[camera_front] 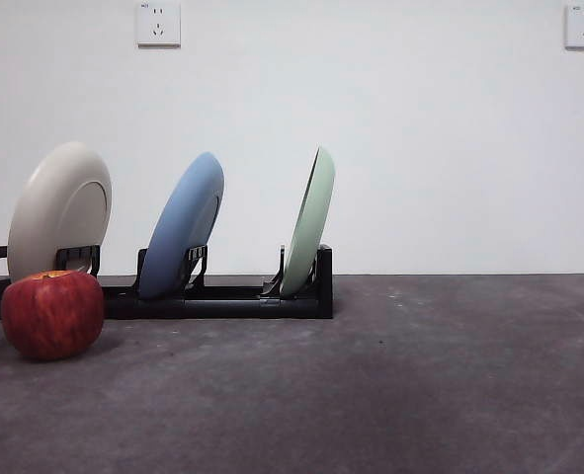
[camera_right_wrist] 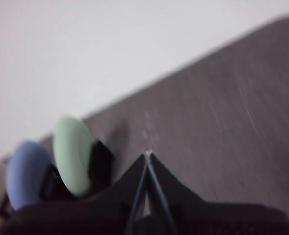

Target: Take the blue plate from the plate rack,put the plate on the table,take the apple from the table,put the apple in the plate

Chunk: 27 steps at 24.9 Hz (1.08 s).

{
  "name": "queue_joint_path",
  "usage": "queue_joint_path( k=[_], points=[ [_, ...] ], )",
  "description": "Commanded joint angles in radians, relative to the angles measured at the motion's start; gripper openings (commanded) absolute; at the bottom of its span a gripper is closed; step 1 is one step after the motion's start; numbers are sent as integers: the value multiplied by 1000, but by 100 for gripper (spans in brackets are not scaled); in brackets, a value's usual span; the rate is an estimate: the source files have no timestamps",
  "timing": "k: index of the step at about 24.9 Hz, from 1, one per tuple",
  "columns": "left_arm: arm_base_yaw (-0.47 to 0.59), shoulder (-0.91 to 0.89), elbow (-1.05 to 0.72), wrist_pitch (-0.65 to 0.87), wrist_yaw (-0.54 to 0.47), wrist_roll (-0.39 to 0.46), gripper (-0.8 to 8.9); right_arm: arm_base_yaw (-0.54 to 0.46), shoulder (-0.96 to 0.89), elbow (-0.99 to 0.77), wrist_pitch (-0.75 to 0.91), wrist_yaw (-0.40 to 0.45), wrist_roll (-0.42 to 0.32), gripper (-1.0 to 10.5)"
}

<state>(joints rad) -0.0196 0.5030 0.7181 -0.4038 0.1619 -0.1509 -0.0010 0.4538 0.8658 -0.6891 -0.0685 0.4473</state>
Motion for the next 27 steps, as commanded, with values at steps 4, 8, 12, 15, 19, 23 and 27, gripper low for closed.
queue_joint_path(
  k=[4, 8, 12, 15, 19, 23, 27],
  points=[
    [3, 177, 137, -79, 3, -4, -4, 0, 161, 140, -200, 2, -40, 0],
    [1, 315, 232, -126, 103, -7, -4, 0, 263, 195, -307, -58, -129, -1],
    [0, 484, 356, -163, 249, -7, -4, 0, 352, 220, -365, -128, -186, 0],
    [-7, 662, 510, -248, 343, -6, -4, 0, 424, 224, -391, -188, -203, 0],
    [-37, 925, 771, -400, 422, 22, -4, 1, 503, 224, -390, -289, -246, -1],
    [-90, 1139, 1005, -502, 398, 53, -5, 1, 529, 224, -389, -301, -249, 0],
    [-122, 1316, 1198, -526, 328, 43, 12, 1, 530, 224, -389, -301, -249, 0]
  ],
)
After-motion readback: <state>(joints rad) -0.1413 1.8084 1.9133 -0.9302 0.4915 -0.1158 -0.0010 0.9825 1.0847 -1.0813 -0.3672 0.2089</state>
